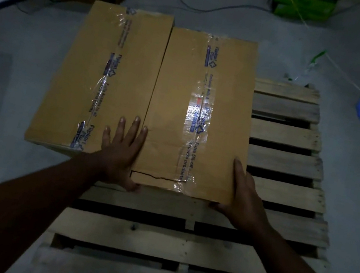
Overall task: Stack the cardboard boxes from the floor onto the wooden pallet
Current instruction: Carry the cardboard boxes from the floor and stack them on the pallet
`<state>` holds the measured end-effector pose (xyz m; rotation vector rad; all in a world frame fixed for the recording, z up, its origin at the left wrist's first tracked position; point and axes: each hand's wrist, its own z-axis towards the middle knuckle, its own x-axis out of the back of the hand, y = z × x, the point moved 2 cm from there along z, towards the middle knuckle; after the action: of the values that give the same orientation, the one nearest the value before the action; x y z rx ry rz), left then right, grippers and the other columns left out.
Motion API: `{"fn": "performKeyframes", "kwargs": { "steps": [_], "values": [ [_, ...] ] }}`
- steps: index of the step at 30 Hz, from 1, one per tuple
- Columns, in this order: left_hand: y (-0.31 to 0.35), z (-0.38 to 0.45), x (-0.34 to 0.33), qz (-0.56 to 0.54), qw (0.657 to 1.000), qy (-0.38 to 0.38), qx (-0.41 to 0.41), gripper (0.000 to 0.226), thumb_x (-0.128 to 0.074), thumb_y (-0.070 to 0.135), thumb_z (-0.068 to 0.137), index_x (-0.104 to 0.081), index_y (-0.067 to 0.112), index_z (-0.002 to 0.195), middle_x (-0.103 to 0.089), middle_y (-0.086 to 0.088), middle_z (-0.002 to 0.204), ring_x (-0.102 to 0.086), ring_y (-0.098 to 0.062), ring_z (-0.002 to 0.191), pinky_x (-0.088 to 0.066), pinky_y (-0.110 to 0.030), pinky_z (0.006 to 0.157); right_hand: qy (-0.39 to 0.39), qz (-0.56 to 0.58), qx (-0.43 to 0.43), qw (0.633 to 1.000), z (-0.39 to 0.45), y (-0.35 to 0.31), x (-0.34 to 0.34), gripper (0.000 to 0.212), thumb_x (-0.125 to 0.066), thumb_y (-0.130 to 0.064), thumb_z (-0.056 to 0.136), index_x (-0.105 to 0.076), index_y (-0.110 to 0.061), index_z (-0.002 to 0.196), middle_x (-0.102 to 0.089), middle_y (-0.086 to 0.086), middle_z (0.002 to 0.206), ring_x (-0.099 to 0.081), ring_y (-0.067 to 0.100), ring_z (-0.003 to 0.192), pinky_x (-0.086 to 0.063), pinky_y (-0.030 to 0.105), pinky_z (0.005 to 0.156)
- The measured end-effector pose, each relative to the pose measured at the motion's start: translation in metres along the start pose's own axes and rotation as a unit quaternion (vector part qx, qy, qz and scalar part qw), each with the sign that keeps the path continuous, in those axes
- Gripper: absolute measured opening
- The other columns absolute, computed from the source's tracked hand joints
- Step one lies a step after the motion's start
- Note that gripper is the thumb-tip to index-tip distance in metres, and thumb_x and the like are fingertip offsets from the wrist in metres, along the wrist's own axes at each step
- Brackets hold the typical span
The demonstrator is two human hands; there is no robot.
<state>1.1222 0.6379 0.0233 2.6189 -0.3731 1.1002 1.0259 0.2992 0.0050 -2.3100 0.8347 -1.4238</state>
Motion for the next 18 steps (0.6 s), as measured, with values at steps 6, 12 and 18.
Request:
{"fn": "performKeyframes", "kwargs": {
  "steps": [6,12,18],
  "values": [
    [-0.001,-0.007,-0.018,0.024,0.997,0.072,-0.025,0.139,-0.061,0.082,0.073,0.030,0.015,0.154,0.049,-0.003,0.155,0.043,-0.032,0.144,0.009,-0.068,0.118,-0.070,0.282,-0.066,0.955,0.006,0.005,0.002,0.149,-0.101,-0.018,0.060,0.007,-0.042,0.161,-0.040,-0.020,0.144,-0.051,0.006,0.123,-0.054,0.026,0.087],
    [0.008,-0.004,-0.027,-0.008,0.991,0.124,0.041,0.159,-0.072,0.084,0.058,0.030,0.005,0.152,0.046,-0.011,0.155,0.037,-0.028,0.147,0.015,-0.053,0.120,-0.079,0.471,-0.213,0.852,0.018,-0.005,0.009,0.080,-0.081,-0.065,0.071,-0.046,-0.048,0.141,-0.058,-0.006,0.136,-0.059,0.027,0.117,-0.056,0.061,0.088],
    [0.026,-0.007,-0.038,0.017,0.986,0.159,0.056,0.155,-0.082,0.070,0.061,0.023,0.004,0.155,0.040,-0.013,0.159,0.030,-0.034,0.150,0.007,-0.060,0.120,0.111,0.471,-0.158,0.861,0.001,-0.002,-0.027,0.045,-0.083,-0.037,0.086,-0.062,-0.049,0.124,-0.075,-0.009,0.113,-0.071,0.024,0.106,-0.060,0.059,0.089]
  ]
}}
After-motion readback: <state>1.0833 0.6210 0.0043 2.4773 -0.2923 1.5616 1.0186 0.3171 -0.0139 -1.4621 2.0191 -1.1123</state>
